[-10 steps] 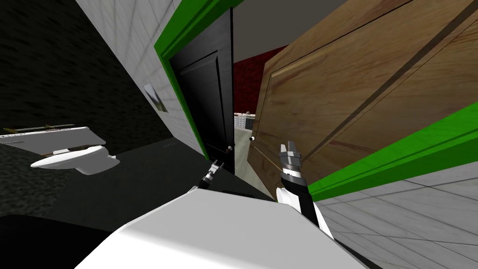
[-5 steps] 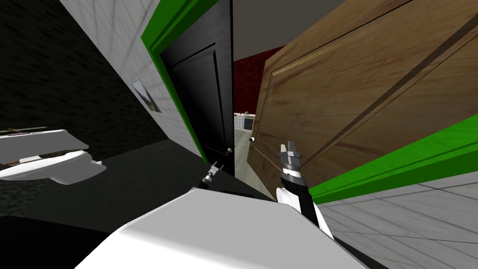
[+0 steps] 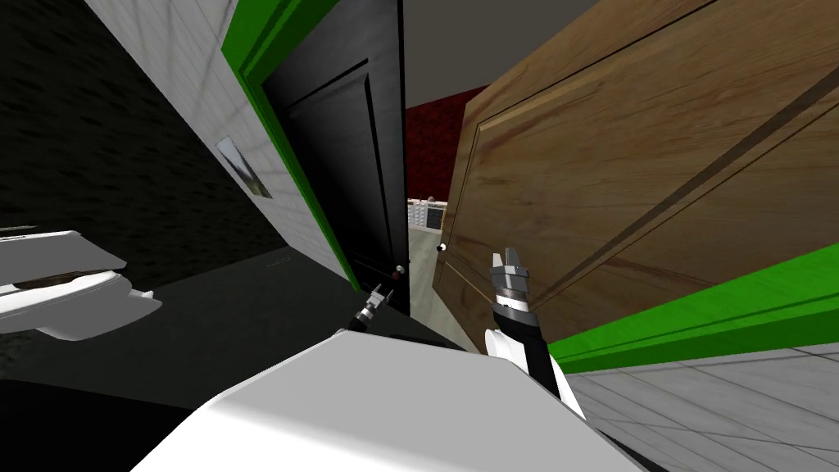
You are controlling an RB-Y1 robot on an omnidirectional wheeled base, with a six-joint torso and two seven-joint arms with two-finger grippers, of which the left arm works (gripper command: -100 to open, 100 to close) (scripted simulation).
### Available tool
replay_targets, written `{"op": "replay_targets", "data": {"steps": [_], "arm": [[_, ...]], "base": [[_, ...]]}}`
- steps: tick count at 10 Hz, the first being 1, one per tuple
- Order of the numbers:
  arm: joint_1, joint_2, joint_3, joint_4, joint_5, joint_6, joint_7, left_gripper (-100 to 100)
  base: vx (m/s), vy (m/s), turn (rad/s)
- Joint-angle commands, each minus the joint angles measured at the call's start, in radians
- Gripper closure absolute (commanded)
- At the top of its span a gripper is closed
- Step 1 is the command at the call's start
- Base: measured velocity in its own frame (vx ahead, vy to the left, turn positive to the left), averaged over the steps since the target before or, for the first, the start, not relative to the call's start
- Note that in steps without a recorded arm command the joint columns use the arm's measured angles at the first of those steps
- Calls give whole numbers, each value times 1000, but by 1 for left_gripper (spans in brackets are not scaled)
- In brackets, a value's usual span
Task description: Push the door open
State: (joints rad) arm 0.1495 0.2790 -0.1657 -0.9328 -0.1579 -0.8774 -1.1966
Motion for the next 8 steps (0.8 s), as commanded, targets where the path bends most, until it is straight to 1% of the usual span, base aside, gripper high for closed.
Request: {"op": "replay_targets", "data": {"steps": [1, 5, 6, 7, 8], "arm": [[-7, -9, 3, 10, 1, 2, -7, -100], [-21, -29, 11, 26, 2, 9, -23, -100], [-20, -26, 10, 24, 2, 8, -20, -100], [-20, -26, 10, 24, 2, 8, -20, 100], [-20, -26, 10, 24, 2, 8, -20, 100]], "base": [[215, -64, -36], [195, -24, -34], [92, -20, -3], [-14, 4, 1], [-33, 7, -11]]}}
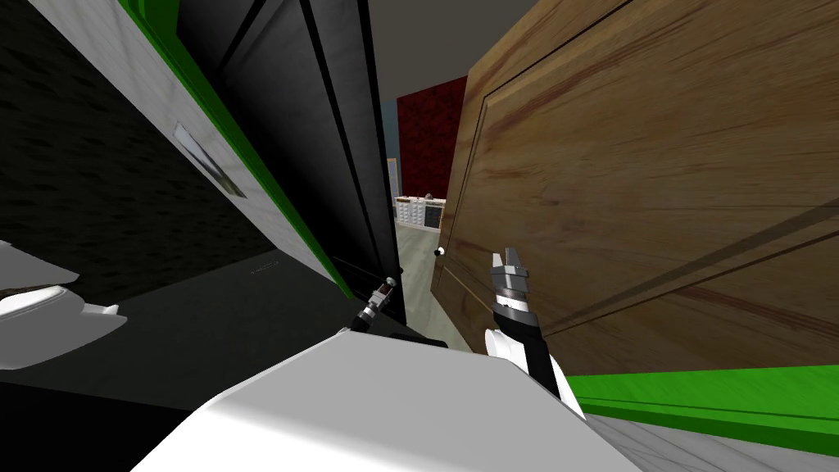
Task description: Push the door open
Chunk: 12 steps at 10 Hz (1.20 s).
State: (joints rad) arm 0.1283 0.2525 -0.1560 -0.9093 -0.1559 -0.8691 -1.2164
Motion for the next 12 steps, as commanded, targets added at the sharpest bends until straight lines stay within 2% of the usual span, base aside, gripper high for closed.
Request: {"op": "replay_targets", "data": {"steps": [1, 4, 12], "arm": [[2, 0, 0, 0, 0, -1, 0, 100], [2, 0, 0, 0, 0, -1, 0, 100], [-19, -16, 22, 15, 72, -8, 187, 100]], "base": [[-21, 7, -14], [0, 0, 0], [0, 24, -56]]}}
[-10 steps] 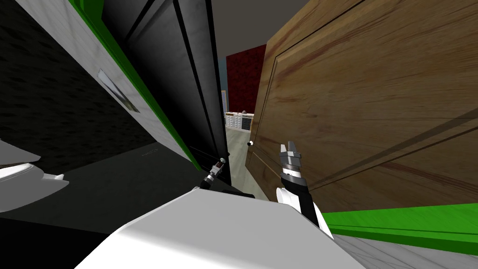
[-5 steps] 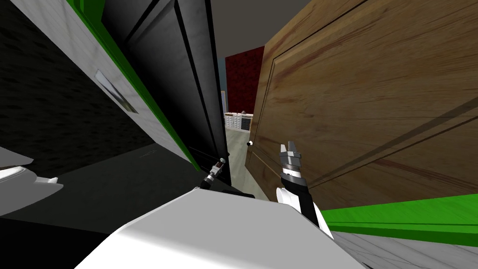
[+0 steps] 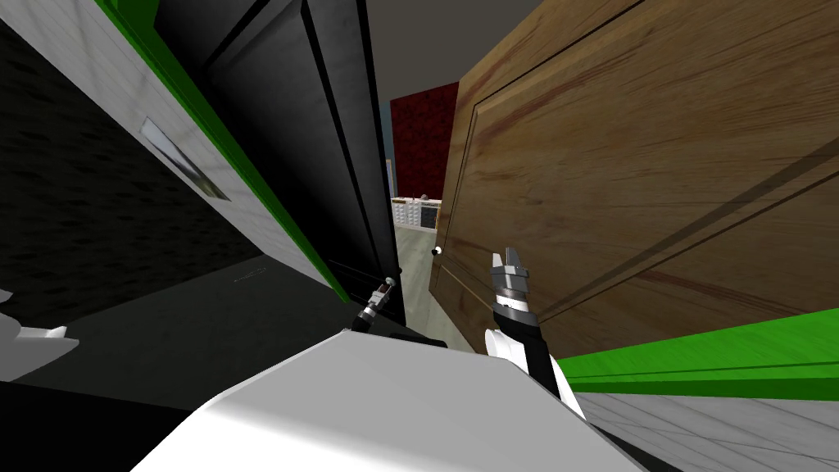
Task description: Push the door open
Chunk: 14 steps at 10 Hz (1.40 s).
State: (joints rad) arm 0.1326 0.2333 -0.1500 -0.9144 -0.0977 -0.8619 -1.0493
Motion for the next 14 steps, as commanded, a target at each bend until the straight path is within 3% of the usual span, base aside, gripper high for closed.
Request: {"op": "replay_targets", "data": {"steps": [1, 3, 6, 9, 10, 14], "arm": [[-26, 1, 19, 23, 26, -17, 50, 100], [-29, -2, 23, 26, 38, -18, 85, 100], [-29, -2, 23, 26, 38, -18, 85, 100], [-40, -12, 37, 35, 83, -25, 181, 100], [-40, -12, 37, 35, 83, -25, 193, 100], [-52, -24, 52, 46, 132, -31, 308, 100]], "base": [[5, 35, -76], [13, 17, -42], [1, 10, -9], [8, 33, -74], [13, 49, -26], [8, 53, -45]]}}
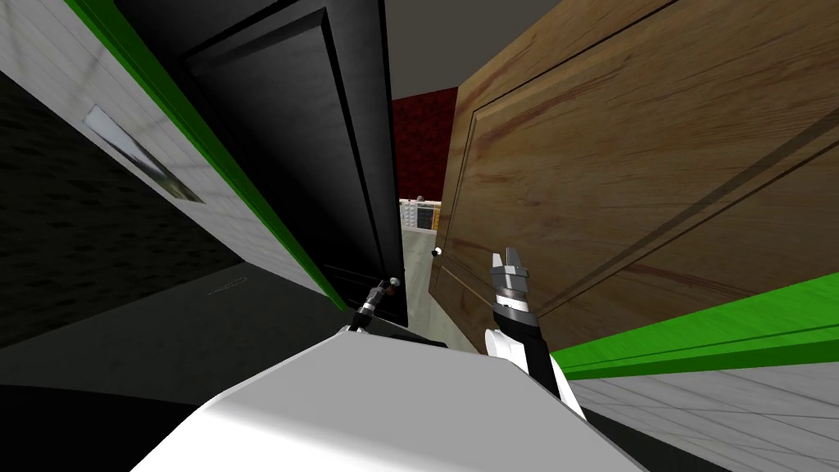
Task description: Push the door open
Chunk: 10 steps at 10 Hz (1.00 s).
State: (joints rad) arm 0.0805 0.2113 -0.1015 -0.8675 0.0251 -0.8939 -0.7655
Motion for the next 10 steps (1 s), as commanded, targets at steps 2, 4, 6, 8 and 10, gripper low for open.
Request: {"op": "replay_targets", "data": {"steps": [2, 4, 6, 8, 10], "arm": [[24, 24, 2, -3, -18, -15, -52, -100], [46, 47, 4, -5, -34, -29, -109, -100], [59, 59, 5, -6, -44, -37, -147, -100], [86, 86, 7, -9, -63, -53, -212, -100], [99, 100, 8, -10, -73, -61, -262, -100]], "base": [[-49, -46, 31], [-78, -110, 44], [-71, -78, 28], [-58, -63, 32], [-49, -58, 23]]}}
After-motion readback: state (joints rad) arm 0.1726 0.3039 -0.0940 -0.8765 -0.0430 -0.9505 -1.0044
